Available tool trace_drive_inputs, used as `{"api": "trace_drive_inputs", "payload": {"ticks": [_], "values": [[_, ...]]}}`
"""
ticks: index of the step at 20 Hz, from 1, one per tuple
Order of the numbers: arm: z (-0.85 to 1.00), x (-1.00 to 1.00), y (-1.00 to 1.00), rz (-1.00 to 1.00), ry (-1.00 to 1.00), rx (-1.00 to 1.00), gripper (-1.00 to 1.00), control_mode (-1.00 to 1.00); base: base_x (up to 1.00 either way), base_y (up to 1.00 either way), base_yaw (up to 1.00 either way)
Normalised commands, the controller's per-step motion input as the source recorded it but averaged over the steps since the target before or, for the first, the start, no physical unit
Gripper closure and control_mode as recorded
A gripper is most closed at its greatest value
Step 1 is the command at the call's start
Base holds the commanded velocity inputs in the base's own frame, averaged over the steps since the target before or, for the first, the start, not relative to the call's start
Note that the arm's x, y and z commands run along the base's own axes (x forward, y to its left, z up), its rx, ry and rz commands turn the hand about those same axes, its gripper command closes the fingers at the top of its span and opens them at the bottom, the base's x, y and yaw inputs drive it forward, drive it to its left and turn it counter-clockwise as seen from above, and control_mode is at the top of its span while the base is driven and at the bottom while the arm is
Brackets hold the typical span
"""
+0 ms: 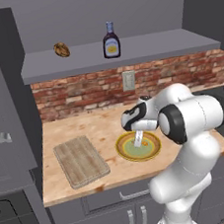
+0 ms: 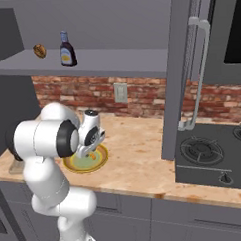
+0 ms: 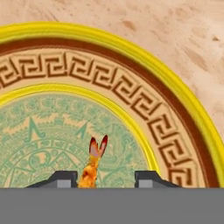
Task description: Pick the shrimp from the plate and place it on the cutting board. Then pick the condiment bottle from the cabinet and place it next to the cutting board.
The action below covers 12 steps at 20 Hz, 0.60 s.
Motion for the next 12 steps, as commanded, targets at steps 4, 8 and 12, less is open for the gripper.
{"api": "trace_drive_inputs", "payload": {"ticks": [4,8,12], "values": [[-0.21,0.00,0.00,0.01,0.00,0.00,1.00,-1.00,0.00,0.00,0.00],[-0.14,0.00,0.00,0.00,-0.02,0.00,1.00,-1.00,0.00,0.00,0.00],[0.00,0.00,0.00,0.00,0.00,0.00,1.00,-1.00,0.00,0.00,0.00]]}}
